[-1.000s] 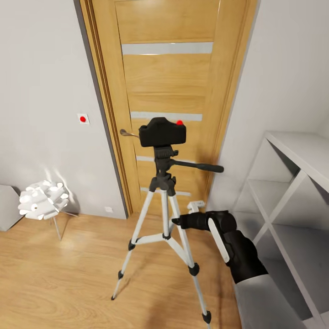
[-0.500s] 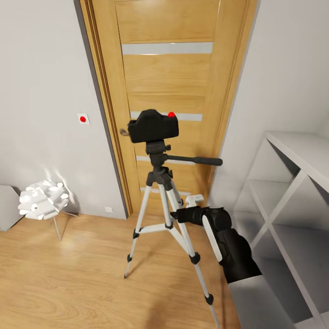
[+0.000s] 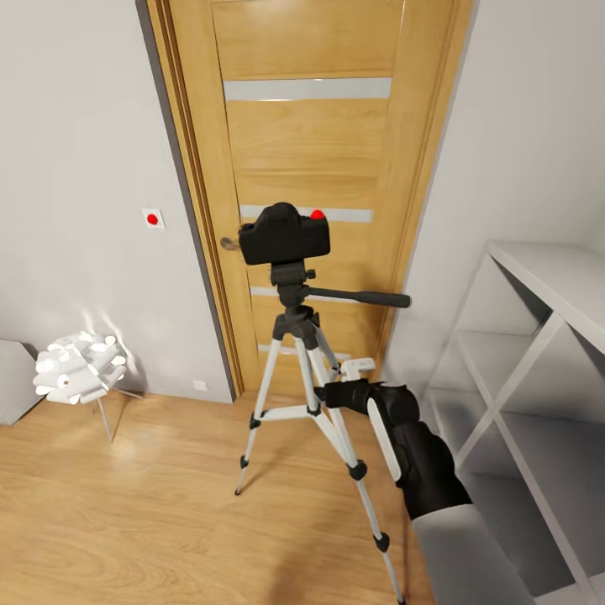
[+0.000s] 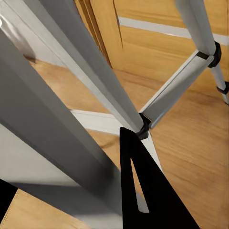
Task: Attach the digital camera to the camera tripod in the bedroom.
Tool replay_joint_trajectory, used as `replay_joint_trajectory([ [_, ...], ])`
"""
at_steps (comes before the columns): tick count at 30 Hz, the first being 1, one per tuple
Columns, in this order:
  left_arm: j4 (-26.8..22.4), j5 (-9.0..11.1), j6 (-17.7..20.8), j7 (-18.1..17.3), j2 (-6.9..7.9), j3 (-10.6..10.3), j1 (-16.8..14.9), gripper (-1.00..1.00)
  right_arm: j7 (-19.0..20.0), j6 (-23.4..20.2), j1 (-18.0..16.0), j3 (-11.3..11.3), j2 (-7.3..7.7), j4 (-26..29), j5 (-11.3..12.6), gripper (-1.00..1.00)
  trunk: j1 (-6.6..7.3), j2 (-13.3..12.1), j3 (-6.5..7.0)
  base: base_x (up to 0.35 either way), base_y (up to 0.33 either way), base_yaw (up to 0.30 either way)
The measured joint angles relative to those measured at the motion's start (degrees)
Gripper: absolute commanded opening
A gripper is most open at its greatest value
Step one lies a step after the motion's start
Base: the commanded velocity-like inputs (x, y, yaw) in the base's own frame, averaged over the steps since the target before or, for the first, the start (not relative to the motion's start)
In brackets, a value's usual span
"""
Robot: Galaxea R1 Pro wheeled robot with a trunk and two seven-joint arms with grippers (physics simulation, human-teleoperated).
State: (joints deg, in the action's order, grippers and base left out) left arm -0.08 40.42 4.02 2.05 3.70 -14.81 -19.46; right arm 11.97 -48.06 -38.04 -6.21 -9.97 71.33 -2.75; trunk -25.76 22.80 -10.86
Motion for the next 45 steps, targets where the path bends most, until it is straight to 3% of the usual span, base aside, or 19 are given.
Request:
replay_joint_trajectory([
  [6, 0.00, -0.06, 0.00, 0.00, -0.01, 0.00, 0.00, 1.00, -0.04, 2.24, -1.74, 2.13, 0.00, -1.93, -0.88, -1.00, 0.00, 0.00, 0.00, 0.000, 0.000, 0.000],
  [7, 0.01, -0.07, 0.00, -0.01, -0.01, -0.01, 0.00, 1.00, -0.04, 8.36, -2.96, 4.75, 0.01, -8.67, 0.02, -1.00, 0.01, 0.03, 0.01, 0.000, 0.000, 0.000],
  [8, -0.01, -0.08, 0.00, 0.00, -0.01, 0.00, 0.01, 1.00, -1.75, 10.64, -3.94, 7.31, 0.06, -14.29, 3.66, -1.00, -0.01, -0.01, 0.00, 0.000, 0.000, 0.000],
  [9, -0.01, -0.08, 0.00, 0.01, -0.01, 0.02, 0.01, 1.00, -1.30, 5.59, -4.77, 7.77, 0.05, -15.76, 6.04, -1.00, 0.00, -0.01, 0.00, 0.000, 0.000, 0.000],
  [10, 0.00, -0.09, 0.00, 0.00, -0.01, 0.03, 0.01, 1.00, 0.09, 4.46, -5.25, 7.64, 0.02, -15.60, 3.97, -1.00, 0.07, 0.09, 0.02, 0.000, 0.000, 0.000],
  [12, 0.00, -0.09, 0.00, 0.00, -0.01, 0.03, 0.00, 1.00, 0.21, 5.77, -6.04, 8.37, 0.04, -16.39, 4.59, -1.00, 0.01, 0.02, 0.00, 0.000, 0.000, 0.000],
  [15, 0.00, -0.10, 0.00, 0.00, -0.01, 0.02, 0.00, 1.00, 0.15, 5.83, -6.33, 8.58, 0.05, -16.46, 12.06, -1.00, 0.01, 0.02, 0.00, 0.000, 0.000, 0.000],
  [17, 0.01, -0.10, 0.00, 0.00, -0.01, 0.04, 0.00, 1.00, 0.16, 5.39, -6.49, 8.59, 0.04, -16.47, 20.25, -1.00, 0.00, 0.00, 0.00, 0.000, 0.000, 0.000],
  [18, 0.01, -0.10, 0.00, 0.00, -0.02, 0.05, -0.01, 1.00, 0.13, 5.27, -6.70, 8.63, 0.04, -16.43, 21.63, -1.00, 0.00, 0.01, 0.00, 0.000, 0.000, 0.000],
  [21, 0.00, -0.10, 0.00, 0.00, -0.01, 0.06, 0.00, 1.00, 0.03, 5.80, -6.92, 8.65, 0.07, -16.49, 16.39, -1.00, 0.00, 0.00, 0.00, 0.000, 0.000, 0.000],
  [24, 0.00, -0.10, 0.00, 0.00, -0.01, 0.05, 0.00, 1.00, 0.12, 5.44, -7.05, 8.66, 0.05, -16.24, 19.54, -1.00, 0.00, 0.01, 0.00, 0.000, 0.000, 0.000],
  [28, 0.00, -0.04, 0.00, 0.00, -0.01, 0.08, 0.00, 1.00, 0.05, 5.65, -7.07, 8.45, 0.05, -16.32, 17.57, -1.00, 0.00, 0.00, 0.00, 0.000, 0.000, 0.000],
  [31, 0.00, -0.02, 0.00, 0.00, -0.01, 0.08, 0.00, 1.00, 0.07, 5.64, -7.07, 8.27, 0.04, -16.31, 18.39, -1.00, 0.00, 0.00, 0.00, 0.000, 0.000, 0.000],
  [34, 0.00, -0.02, 0.00, 0.00, -0.01, 0.09, 0.00, 1.00, -0.01, 5.80, -7.07, 8.15, 0.04, -16.39, 17.52, -1.00, 0.00, 0.00, 0.00, 0.000, 0.000, 0.000],
  [41, 0.01, -0.01, 0.00, 0.00, -0.01, 0.08, -0.01, 1.00, -2.02, 5.79, -7.07, 3.26, -0.01, -16.41, 17.20, -1.00, 0.00, 0.00, 0.00, 0.000, 0.000, 0.000],
  [45, 0.00, -0.01, 0.00, 0.00, -0.01, 0.09, 0.00, 1.00, -3.63, 5.82, -7.08, 2.05, -0.01, -16.50, 16.75, -1.00, 0.00, 0.00, 0.00, 0.000, 0.000, 0.000],
])
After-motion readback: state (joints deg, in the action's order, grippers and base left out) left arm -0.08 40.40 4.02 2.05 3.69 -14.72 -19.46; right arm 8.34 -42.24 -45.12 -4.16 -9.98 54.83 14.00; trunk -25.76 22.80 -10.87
